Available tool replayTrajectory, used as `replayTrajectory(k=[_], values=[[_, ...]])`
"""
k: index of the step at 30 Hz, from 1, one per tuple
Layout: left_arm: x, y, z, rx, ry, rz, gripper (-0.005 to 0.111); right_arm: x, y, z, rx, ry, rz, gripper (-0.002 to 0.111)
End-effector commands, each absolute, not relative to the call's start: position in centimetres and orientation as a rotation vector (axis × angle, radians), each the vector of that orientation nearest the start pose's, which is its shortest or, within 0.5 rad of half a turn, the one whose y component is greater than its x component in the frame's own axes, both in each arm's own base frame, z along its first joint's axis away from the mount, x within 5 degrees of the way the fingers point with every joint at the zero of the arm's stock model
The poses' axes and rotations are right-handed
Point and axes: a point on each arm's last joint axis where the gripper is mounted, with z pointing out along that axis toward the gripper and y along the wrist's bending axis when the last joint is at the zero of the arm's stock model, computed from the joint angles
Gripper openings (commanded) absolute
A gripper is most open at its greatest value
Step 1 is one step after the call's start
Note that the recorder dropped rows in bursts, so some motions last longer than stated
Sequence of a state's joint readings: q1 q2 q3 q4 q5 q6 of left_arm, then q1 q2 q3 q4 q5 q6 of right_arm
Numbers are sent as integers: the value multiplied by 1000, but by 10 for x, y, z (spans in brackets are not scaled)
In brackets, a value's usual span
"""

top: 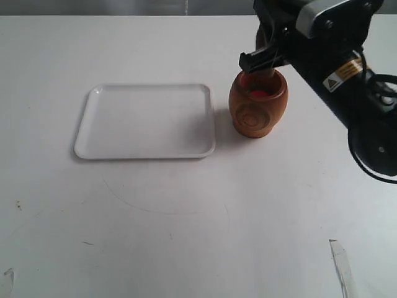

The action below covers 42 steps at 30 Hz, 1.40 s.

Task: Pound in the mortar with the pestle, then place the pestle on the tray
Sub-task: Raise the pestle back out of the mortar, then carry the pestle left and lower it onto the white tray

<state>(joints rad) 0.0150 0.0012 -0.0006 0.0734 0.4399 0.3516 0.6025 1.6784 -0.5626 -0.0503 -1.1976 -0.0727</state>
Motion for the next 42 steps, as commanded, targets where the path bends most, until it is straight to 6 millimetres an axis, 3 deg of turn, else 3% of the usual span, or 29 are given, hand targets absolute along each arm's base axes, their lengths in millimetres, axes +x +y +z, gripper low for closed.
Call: replayTrajectory(k=[1,4,8,15,22,30,38,42], values=[[51,3,174,361,1897,302,0,216,191,255,-699,1107,554,0],[51,3,174,361,1897,302,0,206,205,271,-850,1176,550,0],[51,3,174,361,1897,302,0,214,230,279,-1085,1415,414,0],[51,3,174,361,1897,302,0,218,281,278,-1213,1408,419,0],[51,3,174,361,1897,302,0,248,335,244,-1311,1563,335,0],[51,3,174,361,1897,302,0,286,369,194,-1365,1821,168,0],[51,3,174,361,1897,302,0,294,388,160,-1415,1908,236,0],[51,3,174,361,1897,302,0,291,395,150,-1551,1930,258,0]])
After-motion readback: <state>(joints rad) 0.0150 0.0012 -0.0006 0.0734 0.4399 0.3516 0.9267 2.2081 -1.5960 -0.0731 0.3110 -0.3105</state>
